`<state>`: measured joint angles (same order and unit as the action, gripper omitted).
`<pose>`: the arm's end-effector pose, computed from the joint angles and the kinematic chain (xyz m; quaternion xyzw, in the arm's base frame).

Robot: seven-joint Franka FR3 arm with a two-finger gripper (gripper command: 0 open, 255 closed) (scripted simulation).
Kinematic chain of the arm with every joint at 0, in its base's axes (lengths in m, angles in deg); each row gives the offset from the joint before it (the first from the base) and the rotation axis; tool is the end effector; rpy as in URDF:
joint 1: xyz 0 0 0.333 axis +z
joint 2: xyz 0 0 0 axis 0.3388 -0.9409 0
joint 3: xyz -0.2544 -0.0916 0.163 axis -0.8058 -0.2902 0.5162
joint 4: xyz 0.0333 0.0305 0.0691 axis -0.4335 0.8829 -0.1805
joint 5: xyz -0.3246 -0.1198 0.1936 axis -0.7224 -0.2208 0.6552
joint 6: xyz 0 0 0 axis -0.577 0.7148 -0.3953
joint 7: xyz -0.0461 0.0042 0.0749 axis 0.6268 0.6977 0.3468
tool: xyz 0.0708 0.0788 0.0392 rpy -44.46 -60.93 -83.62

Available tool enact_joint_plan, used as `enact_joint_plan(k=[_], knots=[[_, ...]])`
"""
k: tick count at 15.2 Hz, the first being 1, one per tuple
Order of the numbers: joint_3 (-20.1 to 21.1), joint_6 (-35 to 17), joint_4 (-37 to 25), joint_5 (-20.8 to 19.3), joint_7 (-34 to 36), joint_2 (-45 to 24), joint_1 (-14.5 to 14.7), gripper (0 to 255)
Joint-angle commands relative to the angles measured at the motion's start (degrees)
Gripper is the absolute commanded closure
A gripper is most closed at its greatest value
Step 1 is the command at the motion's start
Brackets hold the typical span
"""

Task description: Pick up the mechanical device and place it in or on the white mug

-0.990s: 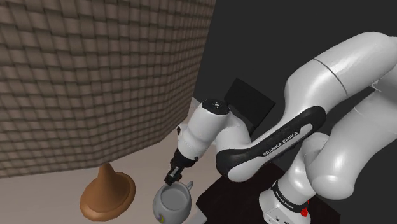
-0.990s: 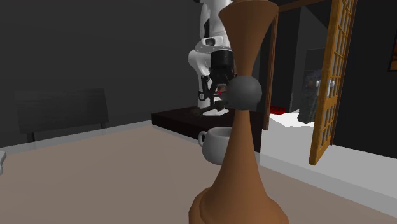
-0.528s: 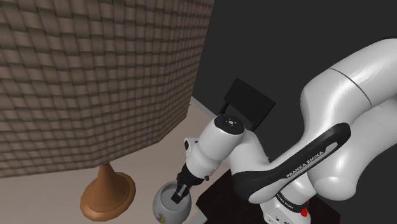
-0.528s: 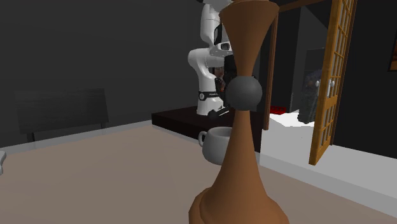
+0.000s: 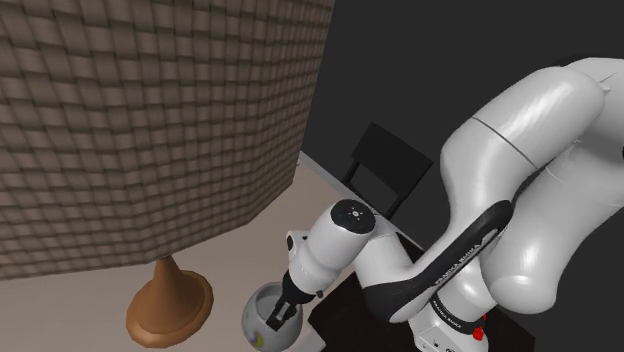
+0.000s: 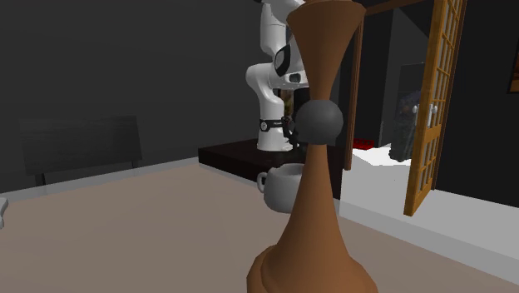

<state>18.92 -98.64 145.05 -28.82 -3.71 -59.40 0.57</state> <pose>0.2568 0.3412 0.2342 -0.9808 -0.1683 -0.0853 0.0482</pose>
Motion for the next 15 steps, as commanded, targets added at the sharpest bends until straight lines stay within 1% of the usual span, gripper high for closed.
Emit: enact_joint_plan(k=[1, 3, 4, 6, 12, 13, 14, 15], knots=[[-0.9, -1.3, -0.4, -5.9, 4.3, -2.6, -0.4, 255], [-2.8, -2.7, -0.9, -12.1, 9.0, -4.9, 0.2, 255], [-4.6, -3.5, -1.3, -16.3, 12.2, -6.5, 1.2, 255], [-5.1, -3.5, -1.3, -16.0, 12.0, -6.4, 1.7, 255], [-5.2, -3.5, -1.3, -16.0, 12.0, -6.4, 1.8, 255], [-5.3, -3.3, -1.7, -16.1, 11.9, -6.8, 1.8, 0], [-5.2, -3.2, -2.0, -15.6, 11.2, -6.9, 1.5, 0], [-5.4, -3.2, -2.1, -16.0, 11.4, -7.0, 1.5, 0]])
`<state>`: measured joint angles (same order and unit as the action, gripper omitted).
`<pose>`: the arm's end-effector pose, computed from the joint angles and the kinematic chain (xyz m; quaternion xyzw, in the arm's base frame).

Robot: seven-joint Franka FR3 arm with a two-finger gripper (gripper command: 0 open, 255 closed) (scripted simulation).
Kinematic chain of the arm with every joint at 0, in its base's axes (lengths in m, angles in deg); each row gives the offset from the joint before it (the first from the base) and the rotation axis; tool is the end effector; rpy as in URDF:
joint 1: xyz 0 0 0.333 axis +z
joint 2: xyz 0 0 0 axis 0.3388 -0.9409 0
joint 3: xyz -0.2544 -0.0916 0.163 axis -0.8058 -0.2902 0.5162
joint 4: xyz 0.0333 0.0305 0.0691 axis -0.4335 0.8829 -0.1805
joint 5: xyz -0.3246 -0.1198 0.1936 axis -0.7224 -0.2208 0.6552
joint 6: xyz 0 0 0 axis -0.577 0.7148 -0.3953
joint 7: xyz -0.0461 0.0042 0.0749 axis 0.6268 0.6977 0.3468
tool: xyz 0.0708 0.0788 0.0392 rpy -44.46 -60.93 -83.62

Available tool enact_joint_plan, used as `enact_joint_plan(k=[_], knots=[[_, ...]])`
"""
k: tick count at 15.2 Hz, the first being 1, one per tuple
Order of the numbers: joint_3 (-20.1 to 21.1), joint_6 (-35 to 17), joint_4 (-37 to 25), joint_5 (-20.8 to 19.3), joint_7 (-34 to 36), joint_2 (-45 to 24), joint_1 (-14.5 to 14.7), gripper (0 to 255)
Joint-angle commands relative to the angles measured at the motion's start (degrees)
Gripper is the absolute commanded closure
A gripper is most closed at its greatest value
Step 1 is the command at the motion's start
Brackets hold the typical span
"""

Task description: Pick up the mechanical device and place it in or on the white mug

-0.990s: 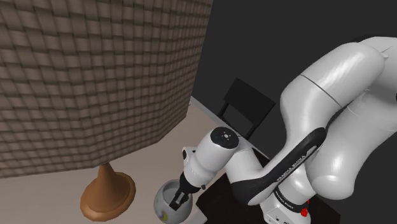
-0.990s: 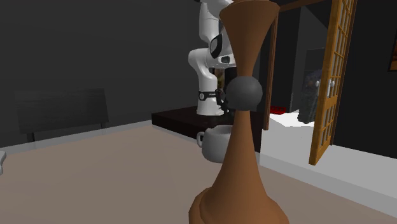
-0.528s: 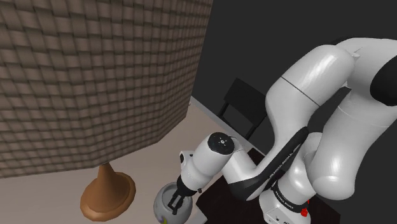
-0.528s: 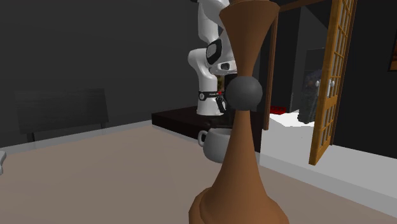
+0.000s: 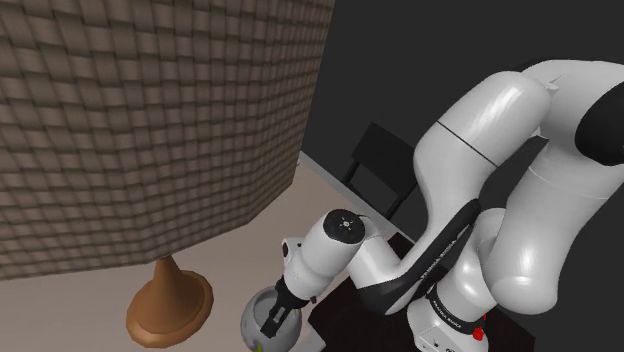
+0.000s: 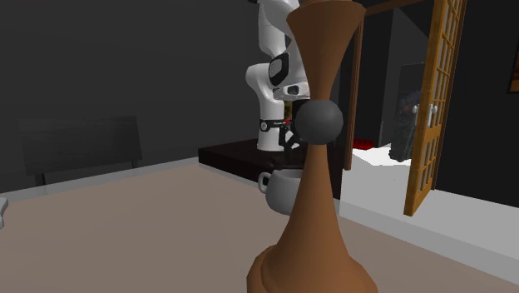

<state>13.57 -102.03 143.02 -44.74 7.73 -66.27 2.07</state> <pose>0.2631 0.3415 0.2051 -0.9811 -0.1675 -0.0841 0.0482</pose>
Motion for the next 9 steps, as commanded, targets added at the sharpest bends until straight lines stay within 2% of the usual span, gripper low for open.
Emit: enact_joint_plan(k=[1, 3, 5, 6, 7, 9], knots=[[0.0, 0.1, 0.0, -0.1, 0.0, -0.1, 0.0, 0], [0.2, -0.1, 0.7, 0.0, 0.5, 0.4, 0.3, 0], [7.7, 2.9, 2.8, 15.7, -11.2, 6.8, -4.0, 0], [9.7, 4.9, 3.4, 23.3, -16.7, 10.2, -4.3, 0], [9.2, 6.7, 3.7, 27.9, -20.0, 12.7, -2.9, 0], [7.9, 6.7, 3.7, 27.4, -19.7, 12.6, -1.6, 0]])
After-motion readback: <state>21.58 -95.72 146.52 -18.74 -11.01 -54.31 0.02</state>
